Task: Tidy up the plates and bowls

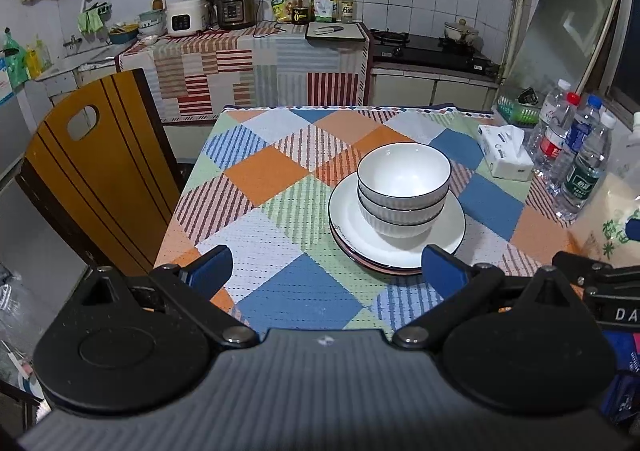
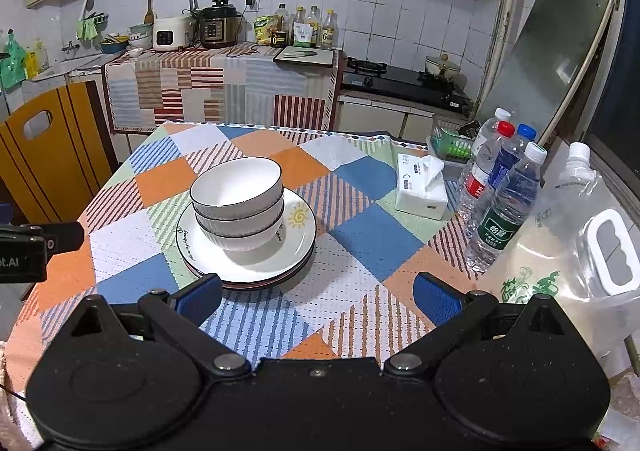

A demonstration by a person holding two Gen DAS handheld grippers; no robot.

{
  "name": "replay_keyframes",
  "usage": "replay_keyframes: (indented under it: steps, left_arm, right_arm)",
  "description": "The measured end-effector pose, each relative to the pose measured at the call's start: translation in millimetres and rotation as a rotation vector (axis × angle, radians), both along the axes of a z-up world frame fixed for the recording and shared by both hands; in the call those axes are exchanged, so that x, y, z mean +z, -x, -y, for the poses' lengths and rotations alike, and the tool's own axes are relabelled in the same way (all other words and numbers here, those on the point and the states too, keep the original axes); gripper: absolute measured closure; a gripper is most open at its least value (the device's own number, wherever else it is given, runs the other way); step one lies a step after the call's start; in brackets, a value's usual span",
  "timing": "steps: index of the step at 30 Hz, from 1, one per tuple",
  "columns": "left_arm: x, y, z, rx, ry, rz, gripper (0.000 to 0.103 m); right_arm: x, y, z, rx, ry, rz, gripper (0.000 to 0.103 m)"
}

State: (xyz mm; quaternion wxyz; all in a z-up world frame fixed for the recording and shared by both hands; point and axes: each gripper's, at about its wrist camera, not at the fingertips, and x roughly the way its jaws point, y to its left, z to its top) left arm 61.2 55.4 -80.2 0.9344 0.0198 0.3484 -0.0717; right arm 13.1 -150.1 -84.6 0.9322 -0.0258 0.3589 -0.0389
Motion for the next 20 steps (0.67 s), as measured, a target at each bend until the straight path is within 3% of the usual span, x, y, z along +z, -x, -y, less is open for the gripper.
replay_keyframes:
  steps: [20]
  left_arm:
    - [-2.8,-5.3,-2.7,0.014,-0.001,-0.023,0.001]
  right_arm:
    - [-2.1,1.8,0.0,-0.004,-0.005,-0.012,0.000]
